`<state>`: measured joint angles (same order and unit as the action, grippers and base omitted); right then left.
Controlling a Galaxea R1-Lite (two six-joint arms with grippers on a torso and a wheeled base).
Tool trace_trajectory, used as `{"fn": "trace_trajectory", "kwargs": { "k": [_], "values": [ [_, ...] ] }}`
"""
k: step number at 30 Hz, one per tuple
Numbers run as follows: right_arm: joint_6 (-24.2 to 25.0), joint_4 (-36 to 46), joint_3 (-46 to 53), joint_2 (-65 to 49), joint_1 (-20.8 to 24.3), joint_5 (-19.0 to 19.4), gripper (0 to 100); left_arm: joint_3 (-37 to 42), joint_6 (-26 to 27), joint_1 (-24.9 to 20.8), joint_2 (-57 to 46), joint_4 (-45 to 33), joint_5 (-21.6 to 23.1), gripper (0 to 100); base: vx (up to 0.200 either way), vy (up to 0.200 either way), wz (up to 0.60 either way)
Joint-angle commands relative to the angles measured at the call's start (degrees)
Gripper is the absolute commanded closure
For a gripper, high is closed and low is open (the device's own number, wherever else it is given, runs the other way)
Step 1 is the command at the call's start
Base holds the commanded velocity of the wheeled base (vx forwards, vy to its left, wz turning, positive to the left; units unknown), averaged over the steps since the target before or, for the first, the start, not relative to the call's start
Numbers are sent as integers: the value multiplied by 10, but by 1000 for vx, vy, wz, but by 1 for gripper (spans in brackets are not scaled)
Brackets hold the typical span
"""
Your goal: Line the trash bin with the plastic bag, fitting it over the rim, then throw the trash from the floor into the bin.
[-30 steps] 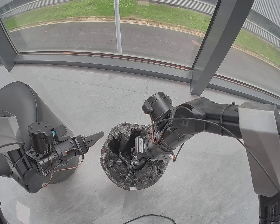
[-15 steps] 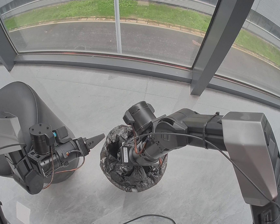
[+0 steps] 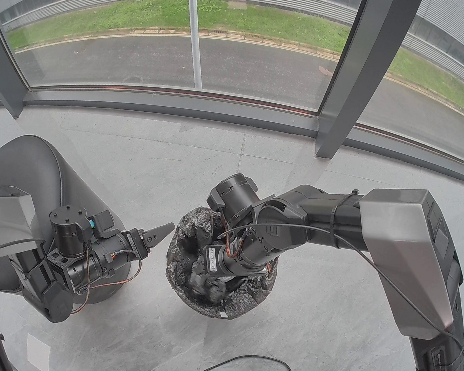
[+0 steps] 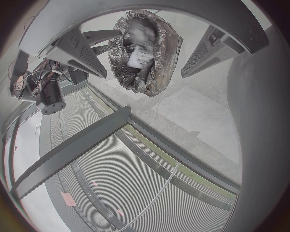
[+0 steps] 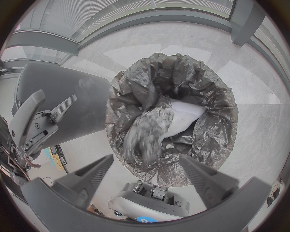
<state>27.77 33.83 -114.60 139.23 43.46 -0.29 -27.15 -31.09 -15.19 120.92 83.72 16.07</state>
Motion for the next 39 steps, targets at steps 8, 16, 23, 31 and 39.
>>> {"fn": "trace_trajectory", "kwargs": {
  "k": [8,16,23,31,39],
  "values": [
    [-2,-12,0,-11,12,-1,0,2,1,-2,-1,0,0,0,0,0,0],
    [-4,-73,0,56,8,-25,0,3,0,-3,3,7,0,0,0,0,0],
    [-59,-170,0,129,-3,-24,0,7,0,-6,10,28,0,0,0,0,0],
    [-74,-173,0,145,-14,-25,0,11,1,-11,11,32,1,0,0,0,0],
    [-75,-193,0,157,-29,-25,0,10,1,-11,14,32,0,0,0,0,0]
  ]
}}
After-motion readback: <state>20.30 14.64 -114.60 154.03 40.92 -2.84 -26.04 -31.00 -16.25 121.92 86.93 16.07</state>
